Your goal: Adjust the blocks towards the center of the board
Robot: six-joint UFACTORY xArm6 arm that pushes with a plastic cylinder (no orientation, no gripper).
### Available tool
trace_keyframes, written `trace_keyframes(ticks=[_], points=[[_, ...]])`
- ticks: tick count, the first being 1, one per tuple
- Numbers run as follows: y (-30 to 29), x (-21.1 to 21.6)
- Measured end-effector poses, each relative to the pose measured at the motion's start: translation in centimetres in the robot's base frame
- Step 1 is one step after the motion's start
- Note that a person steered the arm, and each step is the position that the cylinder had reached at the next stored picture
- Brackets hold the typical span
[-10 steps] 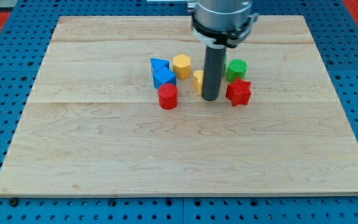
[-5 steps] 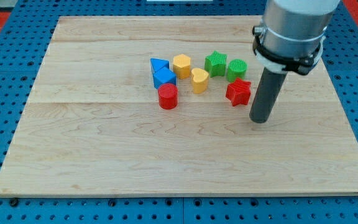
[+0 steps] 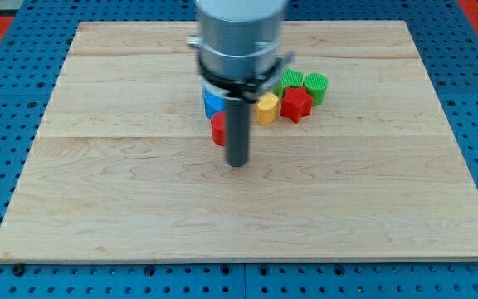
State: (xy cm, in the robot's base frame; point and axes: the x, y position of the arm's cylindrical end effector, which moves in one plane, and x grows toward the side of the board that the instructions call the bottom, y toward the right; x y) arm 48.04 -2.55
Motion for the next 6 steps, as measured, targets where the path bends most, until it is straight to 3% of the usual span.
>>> trace_keyframes(ticks=[3,6], points=[[0.5,-2.5],[5.5,-3.5]])
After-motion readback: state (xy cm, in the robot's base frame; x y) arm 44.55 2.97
